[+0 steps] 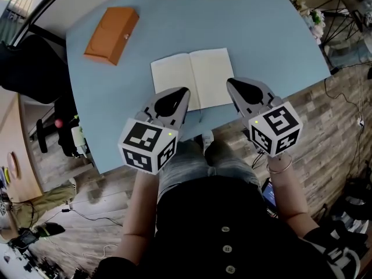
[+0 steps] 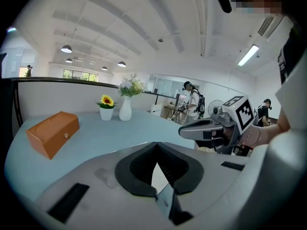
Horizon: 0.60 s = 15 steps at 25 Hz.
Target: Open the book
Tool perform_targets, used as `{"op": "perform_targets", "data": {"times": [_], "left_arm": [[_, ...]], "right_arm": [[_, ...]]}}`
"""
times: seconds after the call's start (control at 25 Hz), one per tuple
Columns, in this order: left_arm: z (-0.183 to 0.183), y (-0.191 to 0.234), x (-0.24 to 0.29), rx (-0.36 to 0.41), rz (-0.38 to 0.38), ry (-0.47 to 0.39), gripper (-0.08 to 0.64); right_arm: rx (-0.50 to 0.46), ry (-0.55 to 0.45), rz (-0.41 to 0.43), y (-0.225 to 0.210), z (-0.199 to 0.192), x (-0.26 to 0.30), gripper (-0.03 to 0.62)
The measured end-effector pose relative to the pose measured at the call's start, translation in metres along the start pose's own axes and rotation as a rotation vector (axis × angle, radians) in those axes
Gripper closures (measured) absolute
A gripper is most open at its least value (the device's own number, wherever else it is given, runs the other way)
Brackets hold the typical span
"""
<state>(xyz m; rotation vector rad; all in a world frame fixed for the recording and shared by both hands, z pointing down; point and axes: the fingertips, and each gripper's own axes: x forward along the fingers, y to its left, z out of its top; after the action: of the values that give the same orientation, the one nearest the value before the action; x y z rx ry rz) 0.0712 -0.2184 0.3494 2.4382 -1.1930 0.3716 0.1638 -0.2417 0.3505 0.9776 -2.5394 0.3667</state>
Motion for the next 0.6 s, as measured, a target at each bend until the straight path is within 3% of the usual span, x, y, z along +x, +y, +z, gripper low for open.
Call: {"op": "perform_targets", "data": {"times": [0.32,0.6], "left_arm": [[0.01,0.003,-0.009,0.038,-0.029,-0.005,0.548],[0.021,-0.001,-0.015,0.016,-0.051,-0.073,0.548]], "right_arm": [[0.013,-0.066,0.023,0.028,0.022,-0.001,0.586],[0.007,-0.114,0.027,0.041,0.034,0.0,0.586]]}}
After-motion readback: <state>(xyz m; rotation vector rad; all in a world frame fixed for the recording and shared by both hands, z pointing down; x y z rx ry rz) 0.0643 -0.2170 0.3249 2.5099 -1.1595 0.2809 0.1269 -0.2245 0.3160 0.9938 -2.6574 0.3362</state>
